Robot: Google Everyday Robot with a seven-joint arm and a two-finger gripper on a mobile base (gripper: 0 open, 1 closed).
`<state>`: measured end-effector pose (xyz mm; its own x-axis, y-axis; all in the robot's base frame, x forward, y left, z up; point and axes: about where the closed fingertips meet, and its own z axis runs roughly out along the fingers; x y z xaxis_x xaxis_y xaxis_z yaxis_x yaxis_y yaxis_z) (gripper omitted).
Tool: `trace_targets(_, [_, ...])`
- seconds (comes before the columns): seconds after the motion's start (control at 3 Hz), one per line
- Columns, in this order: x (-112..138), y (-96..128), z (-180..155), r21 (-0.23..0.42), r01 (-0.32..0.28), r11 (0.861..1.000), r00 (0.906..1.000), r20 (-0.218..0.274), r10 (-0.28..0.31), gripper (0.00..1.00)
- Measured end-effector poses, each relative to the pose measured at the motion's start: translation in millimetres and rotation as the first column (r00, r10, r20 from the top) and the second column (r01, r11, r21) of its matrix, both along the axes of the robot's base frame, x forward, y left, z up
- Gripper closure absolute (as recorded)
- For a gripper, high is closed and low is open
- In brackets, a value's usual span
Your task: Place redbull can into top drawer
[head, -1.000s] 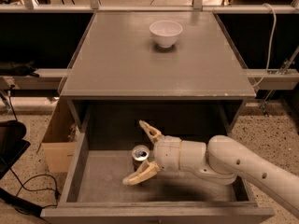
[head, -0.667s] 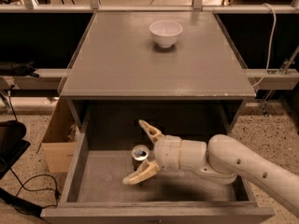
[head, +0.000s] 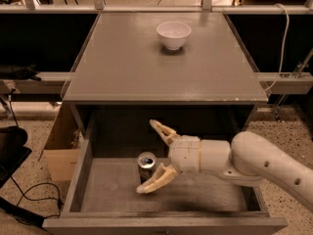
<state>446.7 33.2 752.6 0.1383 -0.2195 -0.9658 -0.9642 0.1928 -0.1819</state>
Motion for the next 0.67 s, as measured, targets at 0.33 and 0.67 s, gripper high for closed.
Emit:
trace_targets(0.33, [-8.5, -56.0, 66.2, -0.111, 0.021, 0.994, 0.9974, 0.071, -0.013, 0.00])
trace_targets(0.67, [-32.3, -110.6, 132.3, -0.255, 0.011, 0.967, 0.9934, 0.113, 0.019, 0.00])
